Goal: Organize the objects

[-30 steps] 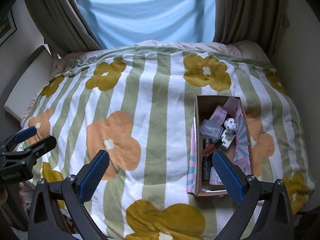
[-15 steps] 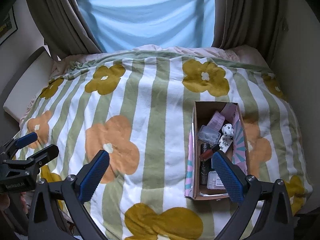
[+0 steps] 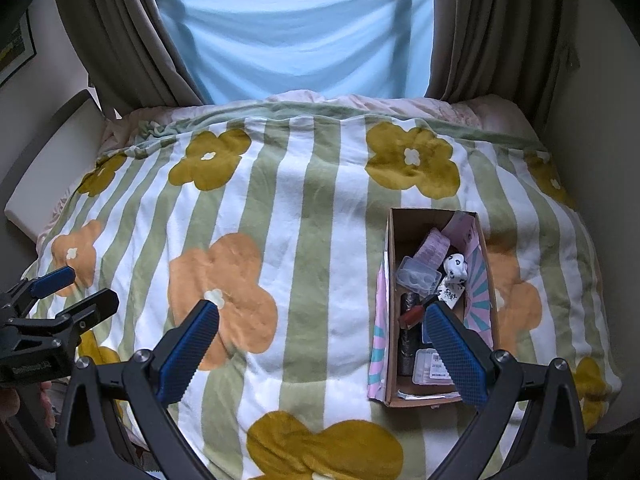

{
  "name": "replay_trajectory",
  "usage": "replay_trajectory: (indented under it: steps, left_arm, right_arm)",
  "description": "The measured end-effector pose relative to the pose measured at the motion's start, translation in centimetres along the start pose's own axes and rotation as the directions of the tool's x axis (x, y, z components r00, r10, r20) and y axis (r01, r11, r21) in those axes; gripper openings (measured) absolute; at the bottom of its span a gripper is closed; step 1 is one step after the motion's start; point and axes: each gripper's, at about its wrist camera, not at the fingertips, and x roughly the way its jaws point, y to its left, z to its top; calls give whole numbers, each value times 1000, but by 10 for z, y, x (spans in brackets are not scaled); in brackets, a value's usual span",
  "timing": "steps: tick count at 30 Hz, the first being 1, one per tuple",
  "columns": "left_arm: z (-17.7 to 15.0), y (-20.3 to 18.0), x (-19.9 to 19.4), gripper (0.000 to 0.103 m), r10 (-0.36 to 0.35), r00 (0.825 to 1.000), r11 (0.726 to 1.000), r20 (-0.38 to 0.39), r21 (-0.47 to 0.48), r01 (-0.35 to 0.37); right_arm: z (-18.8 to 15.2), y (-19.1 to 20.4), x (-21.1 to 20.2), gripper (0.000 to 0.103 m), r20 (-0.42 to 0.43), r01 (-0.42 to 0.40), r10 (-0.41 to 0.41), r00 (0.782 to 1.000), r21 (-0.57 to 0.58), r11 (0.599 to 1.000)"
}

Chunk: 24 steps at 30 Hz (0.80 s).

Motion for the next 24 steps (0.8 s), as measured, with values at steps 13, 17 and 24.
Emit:
replay_trajectory:
  steps: [13,17,24]
  left_arm:
    - [1,0,2,103,0,1000,1000,2,0,0]
    - [3,0,3,103,0,1000,1000,6,1,0]
    - [8,-4,5,103,12,1000,1000,17,13,-12]
  right_arm:
    - [3,-3,1,103,-1,-1,1,1000,10,1000]
    - [2,-6,1,103,-2,2,-2,1000,12,1000]
    - [2,-8,1,103,1,-1,1,1000,10,1000]
